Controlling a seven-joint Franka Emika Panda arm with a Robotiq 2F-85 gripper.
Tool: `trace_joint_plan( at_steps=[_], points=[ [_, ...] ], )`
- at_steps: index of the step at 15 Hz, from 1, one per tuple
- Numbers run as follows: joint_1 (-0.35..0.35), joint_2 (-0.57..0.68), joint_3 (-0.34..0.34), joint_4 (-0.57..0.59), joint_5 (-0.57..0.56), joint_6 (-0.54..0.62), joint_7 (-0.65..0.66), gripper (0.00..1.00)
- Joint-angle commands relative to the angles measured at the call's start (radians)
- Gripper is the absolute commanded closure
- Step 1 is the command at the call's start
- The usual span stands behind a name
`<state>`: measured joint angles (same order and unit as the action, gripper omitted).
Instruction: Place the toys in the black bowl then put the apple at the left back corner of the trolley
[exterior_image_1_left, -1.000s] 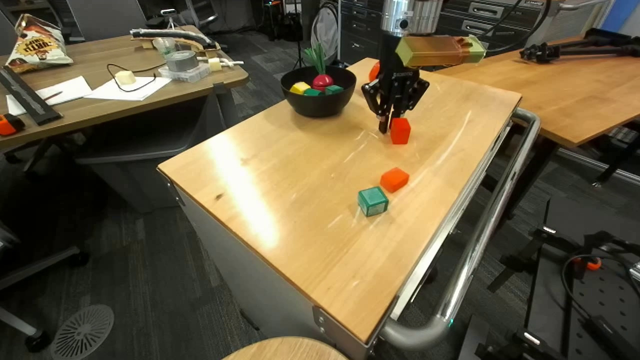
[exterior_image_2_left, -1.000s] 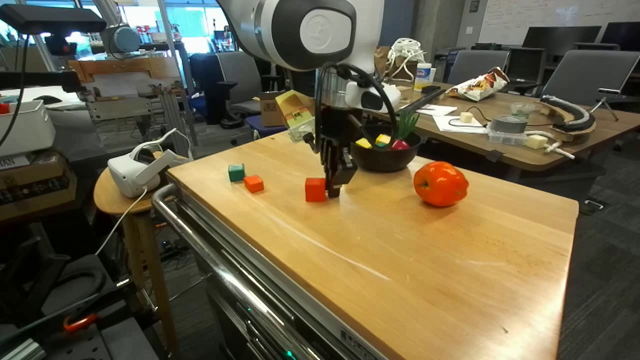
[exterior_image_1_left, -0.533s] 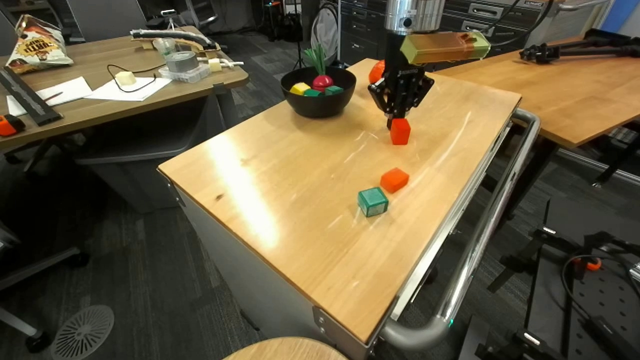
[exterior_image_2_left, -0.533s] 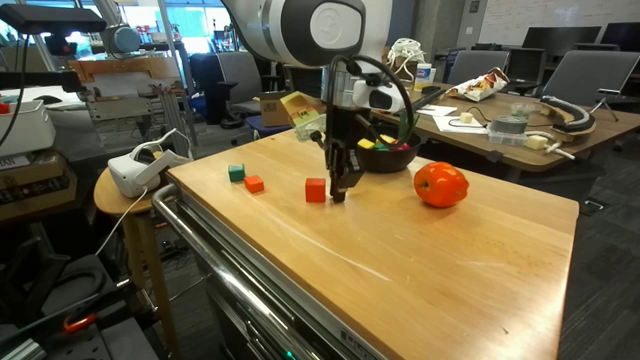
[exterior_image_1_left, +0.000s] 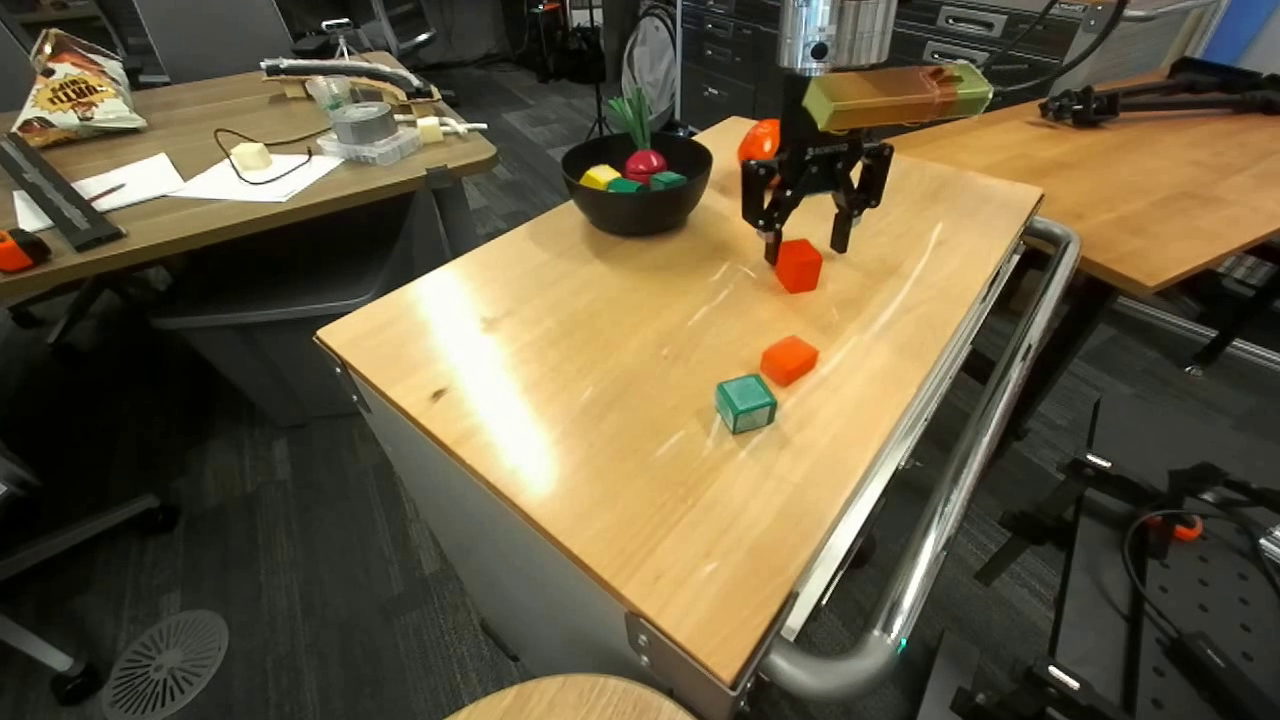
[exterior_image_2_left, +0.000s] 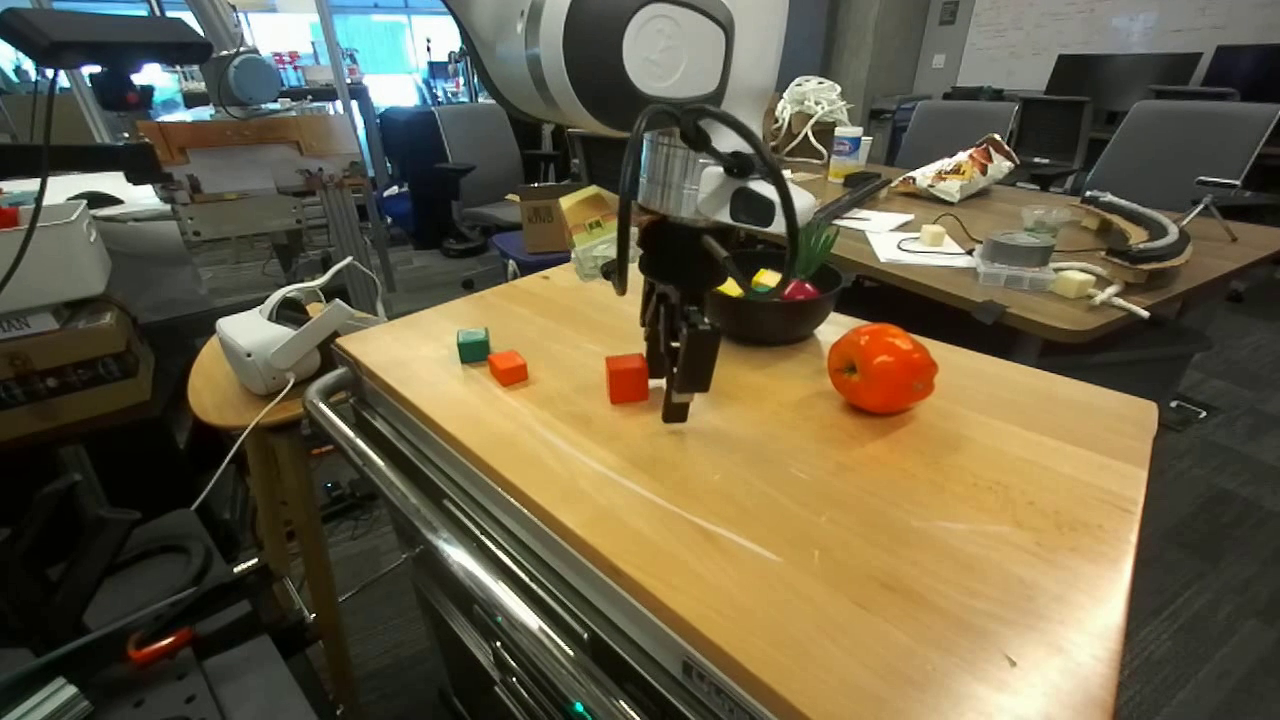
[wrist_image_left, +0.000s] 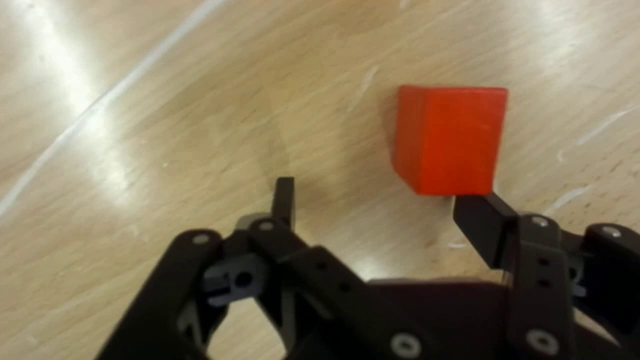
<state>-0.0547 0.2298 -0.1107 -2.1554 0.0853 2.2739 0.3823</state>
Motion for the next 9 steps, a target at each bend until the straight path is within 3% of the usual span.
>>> trace_joint_plan(
  at_steps=[1,5,6,7,9],
  points=[
    [0.009,-0.013,0.034,-0.009,0.117,0.049,0.018,0.0],
    [0.024,-0.009,0.051,-0.008,0.137,0.035,0.027,0.0],
    [0.031,-0.007,0.047,-0.009,0.115,0.028,0.042,0.06],
    [0.036,-0.006,0.044,-0.01,0.1,0.025,0.055,0.23],
    [0.043,-0.003,0.041,-0.012,0.075,0.008,0.068,0.39]
  ],
)
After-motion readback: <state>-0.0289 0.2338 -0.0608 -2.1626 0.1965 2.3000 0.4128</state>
